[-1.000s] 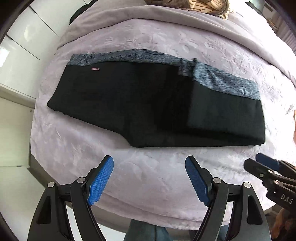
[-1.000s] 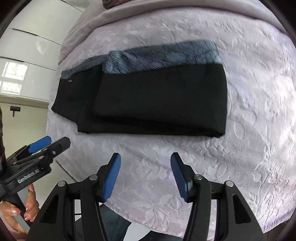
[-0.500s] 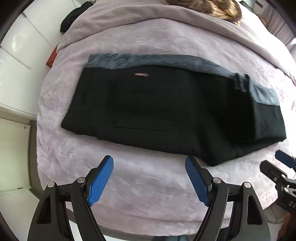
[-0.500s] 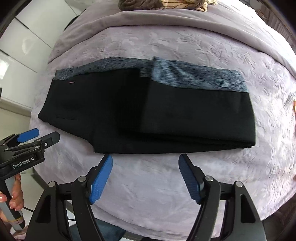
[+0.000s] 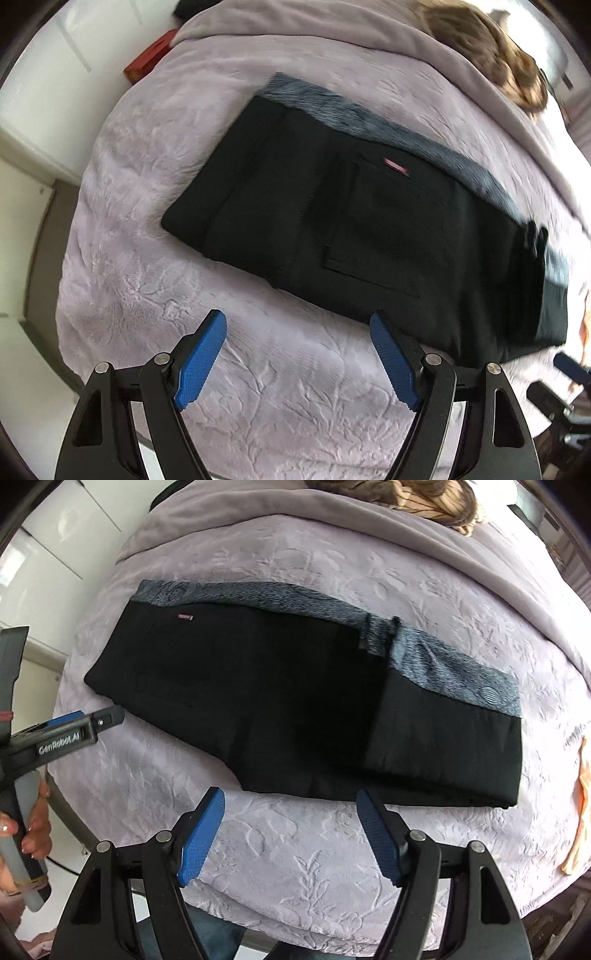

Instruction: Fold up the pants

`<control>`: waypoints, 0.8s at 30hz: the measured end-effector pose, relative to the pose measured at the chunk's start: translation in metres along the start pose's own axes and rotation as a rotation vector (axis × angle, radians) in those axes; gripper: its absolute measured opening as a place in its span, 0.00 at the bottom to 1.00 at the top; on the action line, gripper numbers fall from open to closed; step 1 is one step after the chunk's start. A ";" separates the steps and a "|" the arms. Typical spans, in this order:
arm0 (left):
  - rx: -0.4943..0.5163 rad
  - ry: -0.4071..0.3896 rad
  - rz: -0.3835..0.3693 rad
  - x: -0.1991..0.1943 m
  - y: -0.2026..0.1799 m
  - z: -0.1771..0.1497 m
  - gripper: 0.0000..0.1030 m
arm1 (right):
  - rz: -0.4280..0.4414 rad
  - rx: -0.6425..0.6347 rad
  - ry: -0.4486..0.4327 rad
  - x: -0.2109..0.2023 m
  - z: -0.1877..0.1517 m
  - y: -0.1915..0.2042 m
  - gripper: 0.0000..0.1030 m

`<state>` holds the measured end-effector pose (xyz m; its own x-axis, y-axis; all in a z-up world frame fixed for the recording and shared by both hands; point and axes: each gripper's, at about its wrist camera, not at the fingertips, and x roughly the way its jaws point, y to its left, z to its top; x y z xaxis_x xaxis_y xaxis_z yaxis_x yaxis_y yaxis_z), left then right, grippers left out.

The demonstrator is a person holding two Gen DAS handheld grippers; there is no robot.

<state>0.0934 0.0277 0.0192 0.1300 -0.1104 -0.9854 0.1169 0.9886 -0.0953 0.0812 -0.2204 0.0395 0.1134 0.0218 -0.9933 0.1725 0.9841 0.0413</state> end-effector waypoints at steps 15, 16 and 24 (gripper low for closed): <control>-0.216 -0.033 -0.237 0.036 0.087 0.009 0.79 | -0.016 -0.050 0.071 0.013 -0.001 0.011 0.75; -0.238 -0.035 -0.279 0.038 0.092 0.010 0.79 | -0.016 -0.049 0.074 0.013 -0.002 0.011 0.75; -0.277 -0.041 -0.428 0.059 0.096 0.018 0.79 | -0.021 -0.040 0.098 0.019 -0.003 0.007 0.75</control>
<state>0.1301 0.1140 -0.0457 0.1668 -0.5095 -0.8442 -0.0963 0.8437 -0.5282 0.0819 -0.2124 0.0209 0.0136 0.0161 -0.9998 0.1349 0.9907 0.0178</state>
